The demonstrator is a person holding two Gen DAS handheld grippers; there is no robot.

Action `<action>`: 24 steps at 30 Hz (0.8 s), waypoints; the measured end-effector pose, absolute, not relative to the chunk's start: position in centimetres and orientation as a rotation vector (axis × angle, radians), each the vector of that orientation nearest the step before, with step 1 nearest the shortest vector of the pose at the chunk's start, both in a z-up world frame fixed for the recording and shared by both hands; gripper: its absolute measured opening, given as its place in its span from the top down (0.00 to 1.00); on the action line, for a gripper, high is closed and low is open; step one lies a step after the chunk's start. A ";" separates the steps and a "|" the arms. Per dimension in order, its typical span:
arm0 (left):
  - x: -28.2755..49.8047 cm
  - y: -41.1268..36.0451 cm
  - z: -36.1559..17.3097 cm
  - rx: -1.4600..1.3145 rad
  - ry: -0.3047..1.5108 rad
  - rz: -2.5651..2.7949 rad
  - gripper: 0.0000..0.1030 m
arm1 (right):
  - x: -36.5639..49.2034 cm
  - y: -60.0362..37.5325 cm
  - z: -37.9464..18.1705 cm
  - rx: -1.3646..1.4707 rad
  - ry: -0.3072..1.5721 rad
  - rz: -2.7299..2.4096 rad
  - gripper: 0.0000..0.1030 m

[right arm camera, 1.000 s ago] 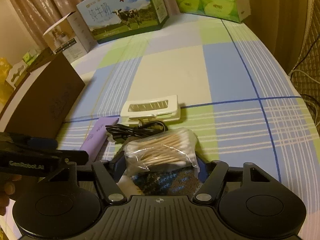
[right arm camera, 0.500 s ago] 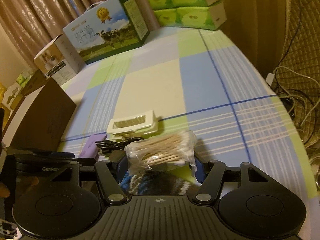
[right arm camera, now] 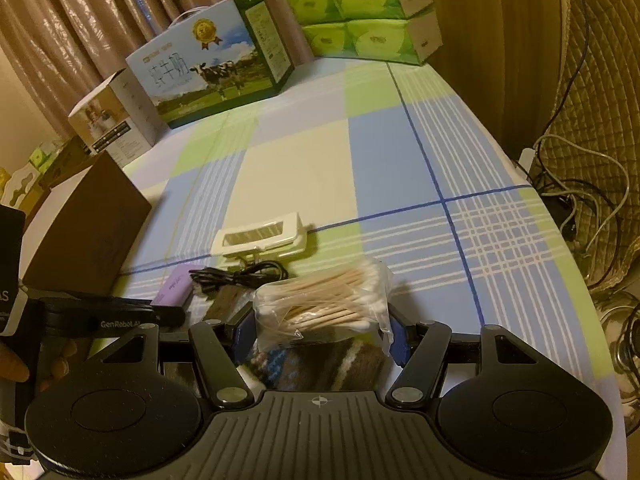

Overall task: Organize objects
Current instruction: 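Grasp the purple tube with the left tool while the right grasps the cotton swab bag, then carry the purple tube and swab bag with both tools over the brown box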

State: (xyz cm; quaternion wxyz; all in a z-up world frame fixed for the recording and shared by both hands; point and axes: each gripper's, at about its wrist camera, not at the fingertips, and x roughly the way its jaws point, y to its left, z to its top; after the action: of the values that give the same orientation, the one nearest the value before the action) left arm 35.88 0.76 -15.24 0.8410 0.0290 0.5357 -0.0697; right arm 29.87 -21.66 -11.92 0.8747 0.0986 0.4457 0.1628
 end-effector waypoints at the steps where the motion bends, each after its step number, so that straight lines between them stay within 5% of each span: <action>1: 35.5 0.8 -15.2 0.060 1.136 -0.151 0.73 | 29.7 -21.6 -11.8 0.205 0.930 0.342 0.40; 24: 25.8 2.2 -8.8 -0.039 1.038 -0.187 0.73 | 23.9 -19.2 -8.7 0.141 0.918 0.531 0.40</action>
State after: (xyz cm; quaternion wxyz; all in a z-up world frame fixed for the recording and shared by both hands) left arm 25.79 2.22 -8.82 0.8640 -0.0188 0.4952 -0.0890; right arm 23.91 -19.20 -8.74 0.8603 0.0670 0.4376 0.2528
